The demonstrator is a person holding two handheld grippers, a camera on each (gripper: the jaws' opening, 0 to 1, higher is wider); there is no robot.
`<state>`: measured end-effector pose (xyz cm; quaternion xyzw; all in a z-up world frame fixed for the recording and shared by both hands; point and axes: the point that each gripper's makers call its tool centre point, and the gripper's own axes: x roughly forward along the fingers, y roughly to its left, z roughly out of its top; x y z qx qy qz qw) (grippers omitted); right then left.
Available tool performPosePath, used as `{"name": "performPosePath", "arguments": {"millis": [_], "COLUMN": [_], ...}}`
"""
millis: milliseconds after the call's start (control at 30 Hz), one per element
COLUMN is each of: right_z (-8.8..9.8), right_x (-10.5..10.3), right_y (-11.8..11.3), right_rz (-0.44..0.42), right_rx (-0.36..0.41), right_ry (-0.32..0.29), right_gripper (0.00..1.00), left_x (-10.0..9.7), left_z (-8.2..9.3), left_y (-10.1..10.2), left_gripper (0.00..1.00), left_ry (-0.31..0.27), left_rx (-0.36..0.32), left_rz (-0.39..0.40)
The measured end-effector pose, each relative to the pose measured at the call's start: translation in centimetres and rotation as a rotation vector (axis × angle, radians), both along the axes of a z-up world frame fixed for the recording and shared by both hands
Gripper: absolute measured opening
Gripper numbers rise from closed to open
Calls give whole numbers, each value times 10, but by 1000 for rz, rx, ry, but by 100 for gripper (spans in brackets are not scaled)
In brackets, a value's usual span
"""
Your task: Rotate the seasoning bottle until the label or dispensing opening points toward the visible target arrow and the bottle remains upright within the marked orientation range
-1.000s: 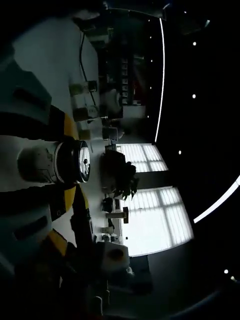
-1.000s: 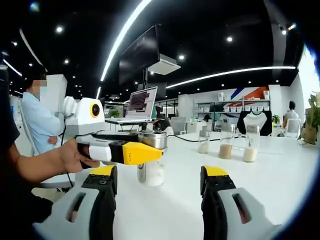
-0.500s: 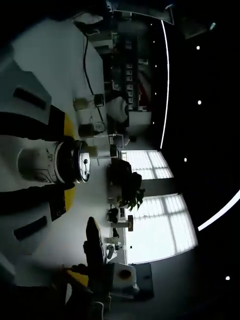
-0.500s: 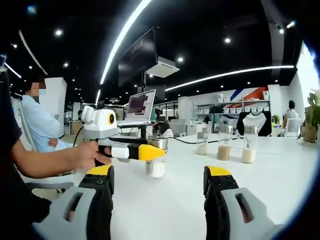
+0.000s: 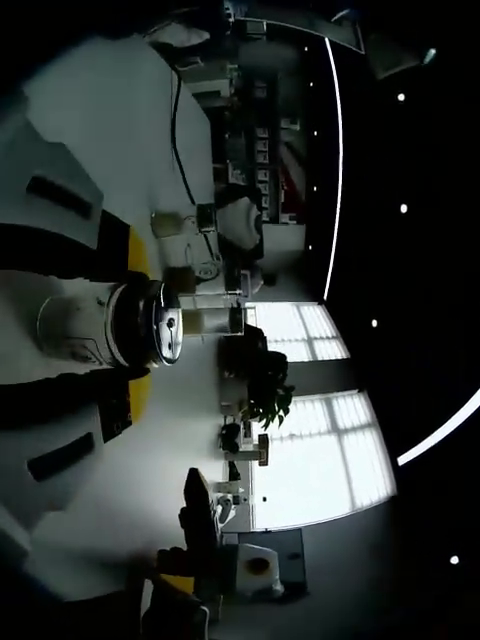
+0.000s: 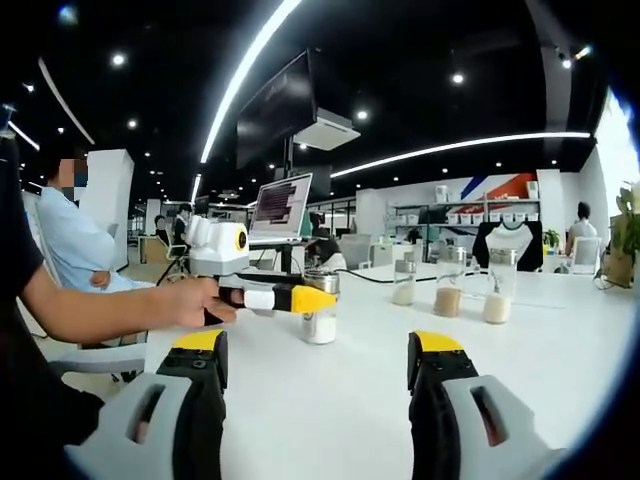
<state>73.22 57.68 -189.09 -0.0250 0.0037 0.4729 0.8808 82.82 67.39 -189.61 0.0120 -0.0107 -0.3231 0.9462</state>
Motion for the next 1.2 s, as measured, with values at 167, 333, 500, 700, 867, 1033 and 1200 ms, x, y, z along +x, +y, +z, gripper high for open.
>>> {"name": "performPosePath", "arguments": {"millis": [167,333,500,700,867,1033,1200], "right_z": [-2,-3,-3,-4,-7,-8,-8], "right_x": [0,-1,-1,-1,-1,-2,-2], "right_y": [2,4,3,4,4,5,5], "right_rz": [5,9,8,9,13,13,14], "right_rx": [-1,-9,-7,-9,-15,-15,-17], "right_ry": [4,5,8,8,12,14,16], "right_gripper": [74,74,74,73,73,72,72], "left_x": [-1,-1,-2,-1,2,8,8], "left_z": [1,1,0,-5,-5,-6,-6], "left_y": [0,-1,3,9,16,25,27], "left_gripper": [36,36,37,37,35,35,35], "left_ry": [-1,2,31,37,49,49,45], "left_rx": [-8,-4,20,76,65,60,62], "left_rz": [-12,-21,38,67,95,123,129]}}
